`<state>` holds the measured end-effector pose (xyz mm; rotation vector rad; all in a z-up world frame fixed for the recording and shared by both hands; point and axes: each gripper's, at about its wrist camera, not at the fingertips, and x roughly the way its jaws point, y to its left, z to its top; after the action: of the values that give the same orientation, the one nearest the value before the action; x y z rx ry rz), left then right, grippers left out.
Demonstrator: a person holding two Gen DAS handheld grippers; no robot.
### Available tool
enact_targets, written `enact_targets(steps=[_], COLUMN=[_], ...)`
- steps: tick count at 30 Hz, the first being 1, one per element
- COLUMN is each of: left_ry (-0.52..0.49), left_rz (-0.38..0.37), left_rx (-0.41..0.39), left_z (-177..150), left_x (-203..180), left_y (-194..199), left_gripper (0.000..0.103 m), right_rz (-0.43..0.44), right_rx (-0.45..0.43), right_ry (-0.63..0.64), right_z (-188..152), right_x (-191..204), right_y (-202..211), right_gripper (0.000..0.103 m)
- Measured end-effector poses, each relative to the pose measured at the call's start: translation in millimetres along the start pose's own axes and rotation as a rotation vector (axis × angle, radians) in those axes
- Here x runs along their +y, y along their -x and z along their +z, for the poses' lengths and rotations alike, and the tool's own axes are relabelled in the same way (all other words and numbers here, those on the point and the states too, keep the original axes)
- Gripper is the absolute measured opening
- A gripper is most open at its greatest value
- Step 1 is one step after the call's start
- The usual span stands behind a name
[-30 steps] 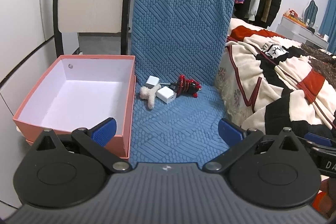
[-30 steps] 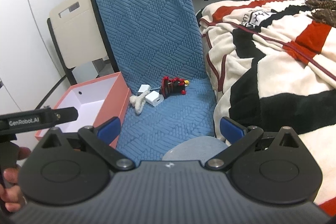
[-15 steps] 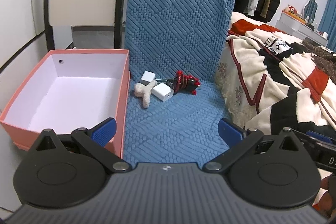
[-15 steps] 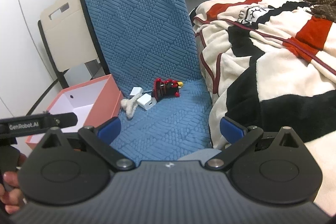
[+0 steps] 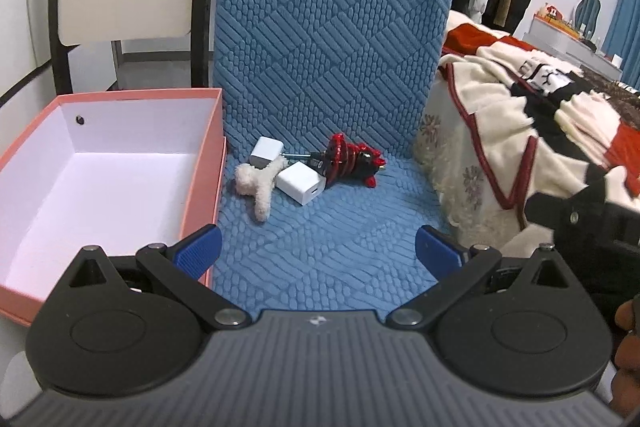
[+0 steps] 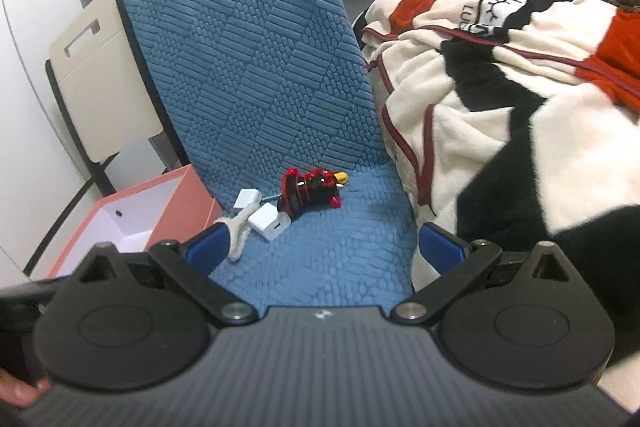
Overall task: Organize rigid objects
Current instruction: 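Move the left tool to the white plush while the right tool approaches the red lion figurine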
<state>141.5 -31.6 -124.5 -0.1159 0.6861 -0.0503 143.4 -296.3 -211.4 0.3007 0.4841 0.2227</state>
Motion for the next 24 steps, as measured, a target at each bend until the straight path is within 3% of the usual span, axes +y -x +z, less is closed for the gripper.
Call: enact_targets(steps=[10,18,24], left_ry=[-0.027,-0.073,-0.063], left_rz=[-0.002,0.060,0.081], left_rx=[0.009,-0.037,-0.039], left_z=[-4.8,-5.2,-8.6], left_x=[-2.3,-3.1,1.8], left_y=[-58.0,-97.1,-128.0], left_gripper=[0.103,0.103,0.096], right_rz=[-0.003,0.013,0.018], right_rx=[-0.027,-0.042,-0.041], right_ry=[-0.015,-0.034,-0.048], right_z=[4.1,11.9,8.7], right_x=[4.2,7.7,7.4], right_y=[-51.1,-89.6,-118.8], right_gripper=[0.102,0.102,0.098])
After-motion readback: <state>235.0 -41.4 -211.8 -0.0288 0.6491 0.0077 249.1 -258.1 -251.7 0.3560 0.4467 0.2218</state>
